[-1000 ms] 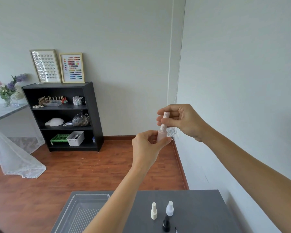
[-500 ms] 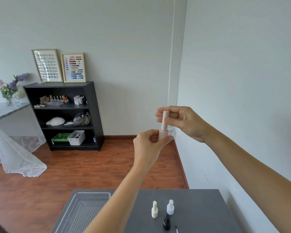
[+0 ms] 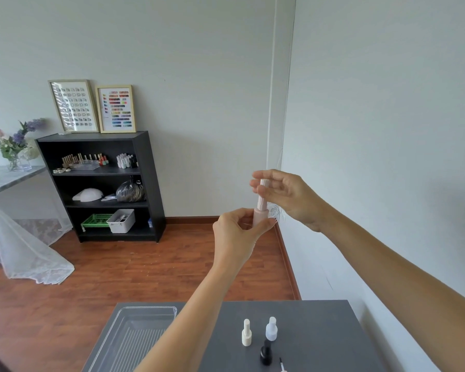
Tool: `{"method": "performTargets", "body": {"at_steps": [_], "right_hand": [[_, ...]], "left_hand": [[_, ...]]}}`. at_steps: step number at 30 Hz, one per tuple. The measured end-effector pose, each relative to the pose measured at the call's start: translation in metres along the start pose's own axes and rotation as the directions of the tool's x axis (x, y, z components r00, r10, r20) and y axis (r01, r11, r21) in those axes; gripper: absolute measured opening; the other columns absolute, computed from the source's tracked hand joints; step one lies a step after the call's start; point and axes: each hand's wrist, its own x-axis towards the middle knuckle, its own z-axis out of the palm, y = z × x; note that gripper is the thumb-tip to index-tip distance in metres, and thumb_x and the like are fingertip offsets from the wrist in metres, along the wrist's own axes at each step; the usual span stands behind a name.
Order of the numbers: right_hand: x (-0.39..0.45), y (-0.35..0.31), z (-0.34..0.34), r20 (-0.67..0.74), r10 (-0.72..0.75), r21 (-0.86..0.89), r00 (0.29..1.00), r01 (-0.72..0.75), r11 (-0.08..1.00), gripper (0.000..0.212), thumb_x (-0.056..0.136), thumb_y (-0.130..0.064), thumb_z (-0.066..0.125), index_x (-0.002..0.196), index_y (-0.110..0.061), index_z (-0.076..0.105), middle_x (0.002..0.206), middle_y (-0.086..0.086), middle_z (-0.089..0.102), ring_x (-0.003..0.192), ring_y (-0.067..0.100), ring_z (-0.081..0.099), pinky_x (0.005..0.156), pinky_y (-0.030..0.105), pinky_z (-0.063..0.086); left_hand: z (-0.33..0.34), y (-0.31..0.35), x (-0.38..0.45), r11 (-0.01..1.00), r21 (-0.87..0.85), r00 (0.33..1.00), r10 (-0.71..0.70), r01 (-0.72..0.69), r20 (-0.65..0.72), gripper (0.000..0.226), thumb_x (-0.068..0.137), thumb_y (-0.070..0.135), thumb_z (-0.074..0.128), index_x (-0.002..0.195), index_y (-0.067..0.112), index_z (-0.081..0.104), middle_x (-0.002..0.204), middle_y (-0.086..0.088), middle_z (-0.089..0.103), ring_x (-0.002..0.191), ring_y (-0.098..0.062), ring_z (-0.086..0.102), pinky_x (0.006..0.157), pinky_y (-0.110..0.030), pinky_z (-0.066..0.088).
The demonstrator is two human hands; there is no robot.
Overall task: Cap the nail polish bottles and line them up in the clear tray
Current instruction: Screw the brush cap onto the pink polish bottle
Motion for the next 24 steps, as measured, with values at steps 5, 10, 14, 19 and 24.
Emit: {"method": "performTargets", "body": {"at_steps": [5,10,14,19,24], "right_hand": [[-0.005,-0.003,-0.004,0.01,-0.048,0.138,0.999,0.046,0.989,0.026,0.083,-0.011,0.073,0.109,-0.008,0.07,0.1,0.011,0.077,0.094,0.023,0.074,0.087,0.031,0.056],[-0.005,-0.004,0.006,-0.236,-0.084,-0.098,0.968,0.063,0.993,0.044,0.056,-0.037,0.09,0.076,-0.012,0.06,0.068,0.007,0.06,0.065,0.021,0.055,0.068,0.041,0.051],[-0.007,-0.005,0.004,-0.104,-0.058,-0.058,0.993,0.052,0.997,0.043,0.07,-0.047,0.076,0.099,-0.019,0.064,0.089,-0.001,0.07,0.084,0.012,0.067,0.083,0.03,0.054],[-0.011,-0.007,-0.004,0.03,-0.064,0.151,0.997,0.059,0.987,0.024,0.091,-0.003,0.063,0.114,-0.009,0.067,0.105,0.009,0.076,0.101,0.022,0.073,0.085,0.025,0.056],[-0.011,-0.004,0.008,-0.198,-0.081,0.057,0.977,0.094,0.994,0.014,0.08,-0.007,0.078,0.091,-0.014,0.073,0.086,0.007,0.079,0.085,0.022,0.077,0.089,0.036,0.057]], "left_hand": [[-0.001,0.002,-0.002,1.0,-0.005,1.0,0.013,-0.013,-0.002,0.017,0.068,0.042,0.087,0.078,0.032,0.076,0.07,0.013,0.075,0.066,-0.007,0.068,0.057,-0.009,0.049],[0.003,0.002,-0.004,1.0,-0.009,1.0,0.018,-0.018,0.004,0.017,0.07,0.039,0.086,0.079,0.028,0.078,0.07,0.009,0.075,0.067,-0.012,0.069,0.059,-0.016,0.052],[0.002,0.0,-0.003,1.0,-0.007,0.999,0.029,-0.029,0.031,0.02,0.071,0.041,0.085,0.083,0.027,0.078,0.071,0.007,0.076,0.07,-0.015,0.071,0.064,-0.021,0.055],[-0.002,-0.003,-0.002,0.999,0.018,0.998,0.036,-0.037,0.059,0.02,0.071,0.042,0.085,0.081,0.027,0.077,0.07,0.001,0.074,0.055,-0.004,0.057,0.059,-0.024,0.05],[0.004,-0.006,-0.007,0.993,0.08,0.995,0.088,-0.084,-0.051,0.019,0.075,0.04,0.082,0.081,0.023,0.077,0.06,0.002,0.068,0.051,-0.008,0.049,0.052,-0.016,0.042]]}}
